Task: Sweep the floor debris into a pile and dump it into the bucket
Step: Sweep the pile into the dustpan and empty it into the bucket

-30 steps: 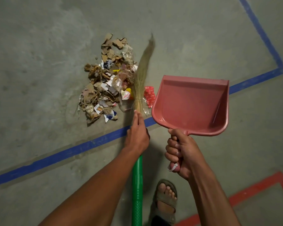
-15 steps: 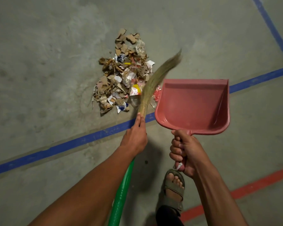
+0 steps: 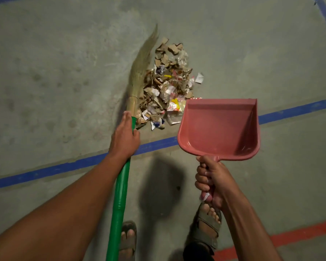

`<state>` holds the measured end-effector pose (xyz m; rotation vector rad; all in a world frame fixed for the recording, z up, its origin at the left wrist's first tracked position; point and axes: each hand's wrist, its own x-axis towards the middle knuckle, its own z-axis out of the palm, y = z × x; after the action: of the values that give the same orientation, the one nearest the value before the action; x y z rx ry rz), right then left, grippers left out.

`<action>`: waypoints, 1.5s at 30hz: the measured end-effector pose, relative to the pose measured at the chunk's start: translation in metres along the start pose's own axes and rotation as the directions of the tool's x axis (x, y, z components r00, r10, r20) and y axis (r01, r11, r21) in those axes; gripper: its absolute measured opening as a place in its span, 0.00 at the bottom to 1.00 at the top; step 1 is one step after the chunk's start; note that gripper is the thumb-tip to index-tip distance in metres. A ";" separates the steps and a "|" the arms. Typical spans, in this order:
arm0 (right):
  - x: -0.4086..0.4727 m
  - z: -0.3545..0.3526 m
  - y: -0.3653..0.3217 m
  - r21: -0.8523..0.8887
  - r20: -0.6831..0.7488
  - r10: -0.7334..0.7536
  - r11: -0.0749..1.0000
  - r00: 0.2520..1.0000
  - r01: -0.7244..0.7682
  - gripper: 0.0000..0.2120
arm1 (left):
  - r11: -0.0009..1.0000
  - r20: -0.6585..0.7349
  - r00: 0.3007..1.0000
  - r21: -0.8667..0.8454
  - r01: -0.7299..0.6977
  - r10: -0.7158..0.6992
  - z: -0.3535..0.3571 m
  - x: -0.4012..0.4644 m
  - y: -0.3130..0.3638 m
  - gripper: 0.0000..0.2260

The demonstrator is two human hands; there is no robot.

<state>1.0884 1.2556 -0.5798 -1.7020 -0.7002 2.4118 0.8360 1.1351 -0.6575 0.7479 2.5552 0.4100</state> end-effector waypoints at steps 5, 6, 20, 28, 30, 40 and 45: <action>0.009 0.011 -0.002 -0.016 0.035 0.014 1.000 0.999 -0.014 0.18 | 0.965 0.118 0.963 0.125 0.229 -0.244 0.010 0.014 -0.040 0.29; 0.011 0.011 -0.002 -0.025 0.039 0.016 1.000 0.999 -0.015 0.18 | 0.968 0.162 0.960 0.143 0.206 -0.229 0.015 0.013 -0.044 0.28; 0.022 0.015 0.043 -0.029 0.065 0.232 0.973 0.971 -0.230 0.18 | 0.998 0.102 0.994 -0.051 0.041 -0.035 0.003 -0.042 -0.024 0.30; 0.058 0.035 0.061 0.062 0.151 0.480 0.868 0.864 -0.493 0.17 | 1.000 0.011 1.000 -0.028 0.004 -0.003 -0.022 -0.013 -0.010 0.32; 0.064 0.042 0.070 0.042 0.162 0.514 0.849 0.842 -0.526 0.17 | 1.000 -0.001 1.000 -0.020 -0.011 0.011 -0.029 -0.002 -0.007 0.32; 0.113 0.081 0.121 0.182 0.257 0.576 0.759 0.776 -0.625 0.17 | 0.999 -0.046 0.999 -0.035 0.017 -0.018 -0.037 0.059 -0.018 0.31; 0.154 0.122 0.156 0.240 0.287 0.568 0.737 0.771 -0.632 0.17 | 0.999 -0.039 0.999 -0.042 -0.020 0.018 -0.025 0.098 -0.038 0.31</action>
<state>0.9475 1.1325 -0.7466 -1.7520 0.3190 2.9179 0.7329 1.1560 -0.6841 0.7565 2.5687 0.4878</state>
